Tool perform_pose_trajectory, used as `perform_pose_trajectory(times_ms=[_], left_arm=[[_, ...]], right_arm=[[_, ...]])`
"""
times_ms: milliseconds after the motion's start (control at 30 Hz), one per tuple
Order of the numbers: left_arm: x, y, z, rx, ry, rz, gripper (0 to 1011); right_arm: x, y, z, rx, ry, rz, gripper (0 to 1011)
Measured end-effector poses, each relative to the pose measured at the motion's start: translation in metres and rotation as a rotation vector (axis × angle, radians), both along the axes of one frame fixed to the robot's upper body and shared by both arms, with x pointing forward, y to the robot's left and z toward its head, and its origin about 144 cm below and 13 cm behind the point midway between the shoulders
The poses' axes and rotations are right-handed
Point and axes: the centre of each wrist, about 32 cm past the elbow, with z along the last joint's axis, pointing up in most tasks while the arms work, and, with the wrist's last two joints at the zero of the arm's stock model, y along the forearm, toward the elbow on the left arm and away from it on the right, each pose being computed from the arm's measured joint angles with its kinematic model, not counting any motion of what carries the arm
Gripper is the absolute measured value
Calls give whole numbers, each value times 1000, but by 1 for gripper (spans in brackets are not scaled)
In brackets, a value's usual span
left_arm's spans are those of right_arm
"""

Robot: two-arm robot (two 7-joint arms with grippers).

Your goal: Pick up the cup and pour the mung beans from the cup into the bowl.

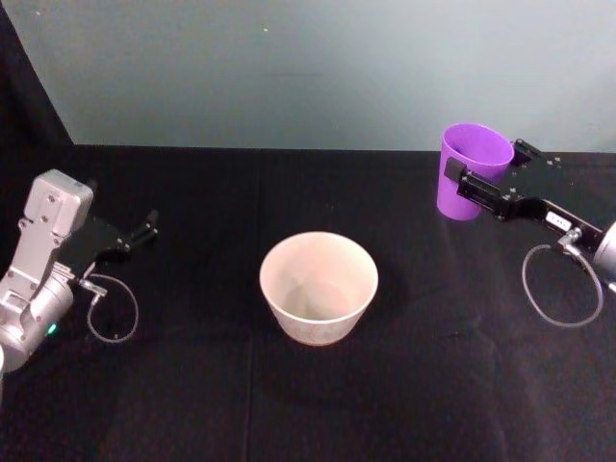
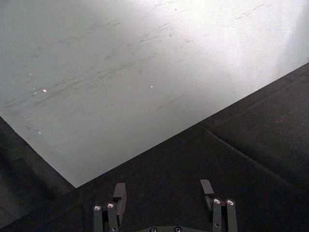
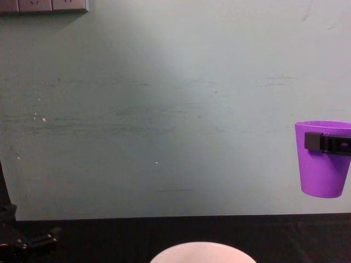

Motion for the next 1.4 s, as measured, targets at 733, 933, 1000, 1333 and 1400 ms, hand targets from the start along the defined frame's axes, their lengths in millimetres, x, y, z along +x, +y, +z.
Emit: perform_pose_trajectory(times_ms=[733, 933, 1000, 1333, 1400], left_arm=[[0, 0, 0, 0, 0, 0, 1000], [0, 0, 0, 0, 0, 0, 1000], [0, 0, 0, 0, 0, 0, 1000], [0, 0, 0, 0, 0, 0, 1000], [0, 0, 0, 0, 0, 0, 1000]], right_arm=[[0, 0, 0, 0, 0, 0, 722], [0, 0, 0, 0, 0, 0, 722], [0, 0, 0, 0, 0, 0, 722], [0, 0, 0, 0, 0, 0, 722], [0, 0, 0, 0, 0, 0, 722]])
